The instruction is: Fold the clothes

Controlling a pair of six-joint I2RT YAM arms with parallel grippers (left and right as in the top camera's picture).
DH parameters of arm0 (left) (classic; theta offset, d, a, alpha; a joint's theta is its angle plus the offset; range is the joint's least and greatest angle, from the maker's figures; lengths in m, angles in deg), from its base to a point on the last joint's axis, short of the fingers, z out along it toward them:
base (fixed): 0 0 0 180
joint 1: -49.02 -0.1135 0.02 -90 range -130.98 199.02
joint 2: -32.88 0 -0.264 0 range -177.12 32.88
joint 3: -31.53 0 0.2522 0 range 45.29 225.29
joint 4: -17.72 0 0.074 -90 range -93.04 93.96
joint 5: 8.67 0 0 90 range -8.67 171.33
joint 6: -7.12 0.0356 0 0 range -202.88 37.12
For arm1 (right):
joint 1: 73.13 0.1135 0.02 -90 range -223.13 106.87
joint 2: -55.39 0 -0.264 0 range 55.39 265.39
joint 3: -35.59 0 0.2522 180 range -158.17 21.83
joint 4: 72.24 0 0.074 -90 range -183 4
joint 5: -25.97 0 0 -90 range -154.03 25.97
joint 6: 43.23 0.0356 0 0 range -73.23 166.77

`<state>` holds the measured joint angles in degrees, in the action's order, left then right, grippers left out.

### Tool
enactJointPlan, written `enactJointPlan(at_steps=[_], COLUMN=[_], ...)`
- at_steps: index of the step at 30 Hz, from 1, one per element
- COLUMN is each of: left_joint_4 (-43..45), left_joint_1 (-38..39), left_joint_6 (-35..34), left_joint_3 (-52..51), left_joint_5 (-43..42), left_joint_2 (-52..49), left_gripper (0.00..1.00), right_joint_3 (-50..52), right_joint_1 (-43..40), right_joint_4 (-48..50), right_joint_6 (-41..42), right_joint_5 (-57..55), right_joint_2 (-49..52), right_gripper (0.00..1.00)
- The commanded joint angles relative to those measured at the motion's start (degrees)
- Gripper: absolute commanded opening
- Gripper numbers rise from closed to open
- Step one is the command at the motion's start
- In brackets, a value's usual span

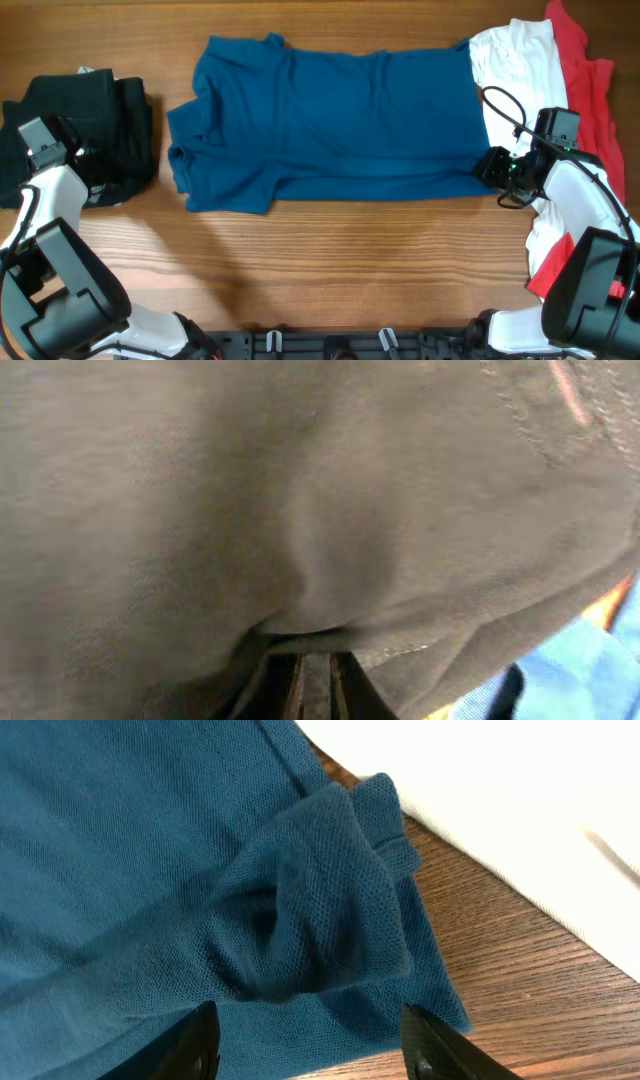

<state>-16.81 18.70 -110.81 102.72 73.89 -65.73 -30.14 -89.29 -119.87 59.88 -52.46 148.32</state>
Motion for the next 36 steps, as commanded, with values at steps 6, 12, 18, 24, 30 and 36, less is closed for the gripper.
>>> enactJointPlan(at_steps=[6,12,18,24,30,36], left_joint_4=[-3.63,-14.40,-25.88,-24.90,-24.68,-22.27], left_joint_1=[3.30,6.84,15.08,16.00,15.56,14.69], left_joint_6=[4.20,5.29,5.18,4.17,1.70,-4.24], left_joint_3=[1.25,1.51,1.31,-1.22,-1.22,-1.22], left_joint_5=[-13.14,-13.60,-5.66,0.85,3.32,6.91], left_joint_2=[6.84,20.74,27.12,20.74,11.58,4.79], left_gripper=[0.41,0.45,0.48,0.53,0.42,0.38], right_joint_3=[0.02,0.02,0.02,0.02,0.02,0.02], right_joint_1=[0.24,0.24,0.24,0.24,0.24,0.24], right_joint_4=[-1.84,-4.35,-4.96,-5.42,-5.75,-5.95], right_joint_6=[-1.07,-0.94,-0.94,-0.90,-0.92,-0.92], right_joint_5=[0.70,0.72,0.76,0.74,0.74,0.74], right_joint_2=[0.87,0.87,0.87,0.85,0.87,0.85], right_gripper=[0.59,0.61,0.62,0.62,0.62,0.63])
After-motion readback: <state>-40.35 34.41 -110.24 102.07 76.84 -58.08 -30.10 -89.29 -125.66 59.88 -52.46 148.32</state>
